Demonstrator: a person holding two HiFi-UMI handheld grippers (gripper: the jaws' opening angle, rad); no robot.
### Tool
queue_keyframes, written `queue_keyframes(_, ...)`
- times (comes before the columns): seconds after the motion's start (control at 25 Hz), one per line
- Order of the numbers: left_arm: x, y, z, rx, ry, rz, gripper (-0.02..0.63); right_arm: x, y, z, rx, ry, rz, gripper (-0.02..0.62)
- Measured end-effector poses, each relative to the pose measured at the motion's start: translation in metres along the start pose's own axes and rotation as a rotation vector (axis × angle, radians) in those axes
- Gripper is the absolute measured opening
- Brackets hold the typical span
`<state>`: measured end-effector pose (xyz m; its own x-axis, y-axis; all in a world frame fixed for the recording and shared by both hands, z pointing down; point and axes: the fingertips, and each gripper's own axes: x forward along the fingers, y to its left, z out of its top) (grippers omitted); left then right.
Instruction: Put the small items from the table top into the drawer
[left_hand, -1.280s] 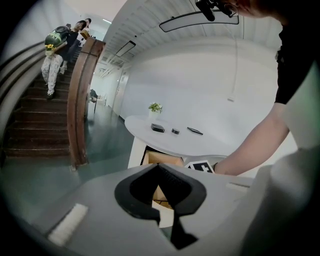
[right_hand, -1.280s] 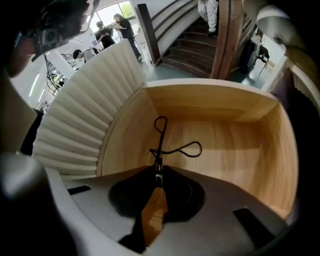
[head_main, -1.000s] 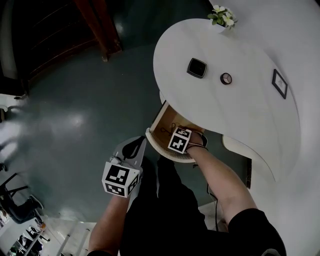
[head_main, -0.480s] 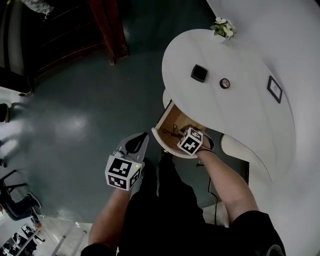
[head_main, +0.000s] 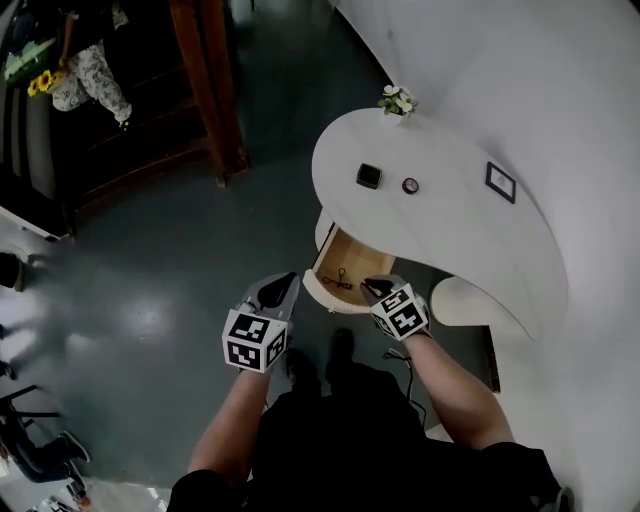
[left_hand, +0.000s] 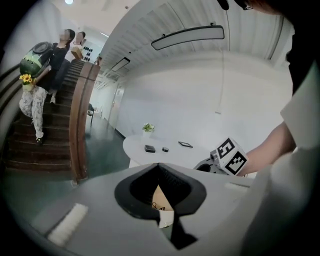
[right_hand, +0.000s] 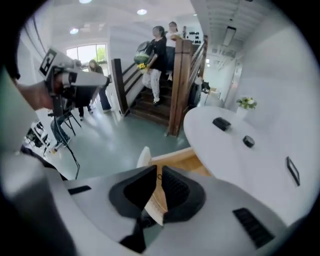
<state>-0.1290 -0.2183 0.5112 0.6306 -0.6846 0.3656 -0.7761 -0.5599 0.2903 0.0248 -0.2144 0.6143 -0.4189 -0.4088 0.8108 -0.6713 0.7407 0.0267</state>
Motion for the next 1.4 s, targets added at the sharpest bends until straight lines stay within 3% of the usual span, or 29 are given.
queue_keyframes(0.2,-0.016,-0.016,0.024,0.029,-0.034,0.006,0.011,-0.052,-0.001,0.019,0.076,-0.133,-0.013,0.035)
queue_keyframes(0.48,-0.011,-0.044,0.065,0.111,-0.082,0.038,0.011,-0.120,-0.036,0.048,0.149,-0.388,-0.041,0.027)
queue_keyframes(0.8,0.014,-0.107,0.091,0.121,-0.111,0.085,0.011,-0.201,-0.063,0.027,0.254,-0.604,0.004,0.018)
queue_keyframes(1.08,0.031,-0.140,0.104,0.129,-0.137,0.095,0.011,-0.251,-0.089,0.031,0.198,-0.720,0.001,0.012)
queue_keyframes(1.4,0.024,-0.137,0.135,0.174,-0.177,0.046,0.011,-0.302,-0.096,0.056,0.172,-0.819,-0.073,0.012)
